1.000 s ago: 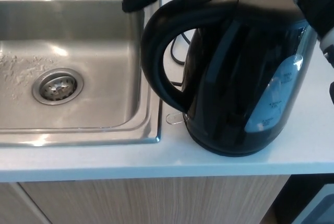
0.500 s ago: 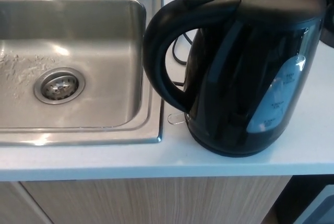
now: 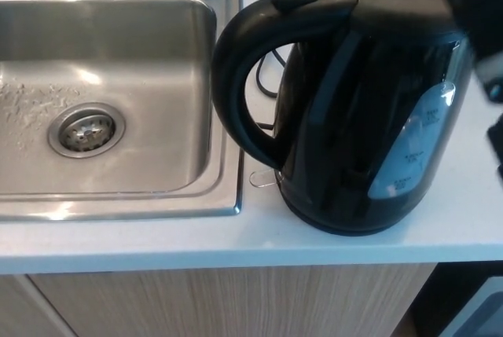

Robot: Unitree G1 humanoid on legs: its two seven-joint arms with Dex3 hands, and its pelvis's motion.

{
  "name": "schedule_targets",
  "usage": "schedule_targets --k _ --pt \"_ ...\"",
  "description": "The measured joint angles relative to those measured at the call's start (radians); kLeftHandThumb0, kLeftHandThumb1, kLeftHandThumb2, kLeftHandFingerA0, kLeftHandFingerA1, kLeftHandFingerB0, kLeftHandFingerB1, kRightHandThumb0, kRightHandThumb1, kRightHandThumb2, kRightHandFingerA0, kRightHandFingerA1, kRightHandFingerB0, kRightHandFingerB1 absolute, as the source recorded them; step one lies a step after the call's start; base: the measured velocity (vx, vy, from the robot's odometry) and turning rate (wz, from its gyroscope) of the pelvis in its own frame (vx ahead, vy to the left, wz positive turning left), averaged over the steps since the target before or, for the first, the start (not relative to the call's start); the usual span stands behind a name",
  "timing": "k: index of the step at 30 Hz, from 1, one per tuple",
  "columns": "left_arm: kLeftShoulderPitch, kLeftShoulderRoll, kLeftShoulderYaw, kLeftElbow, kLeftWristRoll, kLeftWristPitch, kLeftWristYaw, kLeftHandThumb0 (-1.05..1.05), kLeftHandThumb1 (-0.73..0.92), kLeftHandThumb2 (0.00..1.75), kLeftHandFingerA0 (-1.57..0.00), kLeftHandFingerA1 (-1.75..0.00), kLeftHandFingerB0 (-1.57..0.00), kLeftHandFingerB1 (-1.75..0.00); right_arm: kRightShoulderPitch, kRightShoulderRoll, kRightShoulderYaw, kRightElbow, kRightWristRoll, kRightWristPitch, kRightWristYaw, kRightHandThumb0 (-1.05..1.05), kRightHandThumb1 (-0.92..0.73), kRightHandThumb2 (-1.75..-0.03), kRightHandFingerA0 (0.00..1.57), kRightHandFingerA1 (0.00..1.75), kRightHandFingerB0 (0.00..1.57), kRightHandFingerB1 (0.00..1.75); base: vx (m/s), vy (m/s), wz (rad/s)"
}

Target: Pick up a kettle using the right hand on left side of the counter and then walk right towards the kettl base and turn on the kettle

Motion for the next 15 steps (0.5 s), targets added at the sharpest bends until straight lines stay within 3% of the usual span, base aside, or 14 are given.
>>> schedule_targets --k 5,6,7,11,12,14,15 --pt "-0.010 -0.009 -0.001 -0.001 0.000 0.000 0.000 -0.05 0.53 1.06 -1.13 -0.98 -0.95 -0.87 0.181 0.080 0.028 -0.212 -0.015 0.031 0.021 -0.55 -0.76 -0.63 0.96 0.88 0.36 0.38 0.00 0.000 0.00" --pt "-0.011 -0.010 -0.001 -0.001 0.000 0.000 0.000 -0.08 0.57 1.01 -1.11 -0.95 -0.97 -0.87 0.207 0.090 0.032 -0.243 -0.018 0.036 0.025 -0.47 -0.77 -0.63 0.96 1.26 0.31 0.38 0.00 0.000 0.00" --pt "-0.013 -0.011 -0.001 -0.002 0.000 0.000 0.000 -0.05 0.56 1.04 -1.13 -0.94 -0.99 -0.86 0.253 0.108 0.040 -0.296 -0.023 0.045 0.031 -0.47 -0.72 -0.63 1.01 1.28 0.31 0.38 0.00 0.000 0.00" --pt "-0.018 -0.014 -0.001 -0.003 0.000 0.000 -0.001 -0.05 0.56 1.04 -1.13 -0.94 -0.99 -0.86 0.419 0.153 0.077 -0.456 -0.042 0.063 0.046 -0.47 -0.72 -0.63 1.01 1.28 0.31 0.38 0.00 0.000 0.00" --pt "-0.019 -0.015 -0.001 -0.003 0.000 0.000 -0.001 -0.06 0.55 1.06 -1.14 -0.97 -0.96 -0.90 0.462 0.162 0.086 -0.497 -0.046 0.069 0.051 -0.47 -0.71 -0.61 1.08 1.10 0.36 0.37 0.00 0.000 0.00" --pt "-0.021 -0.017 -0.001 -0.004 0.000 0.000 -0.001 -0.06 0.59 1.00 -1.14 -0.93 -0.97 -0.88 0.550 0.173 0.106 -0.578 -0.056 0.081 0.059 -0.47 -0.70 -0.61 1.09 1.10 0.37 0.38 0.00 0.000 0.00" --pt "-0.021 -0.019 -0.001 -0.005 0.000 0.000 -0.001 -0.08 0.55 1.07 -1.12 -0.99 -0.95 -0.91 0.603 0.177 0.121 -0.620 -0.060 0.086 0.062 -0.45 -0.66 -0.59 1.10 1.11 0.39 0.38 0.00 0.000 0.00"
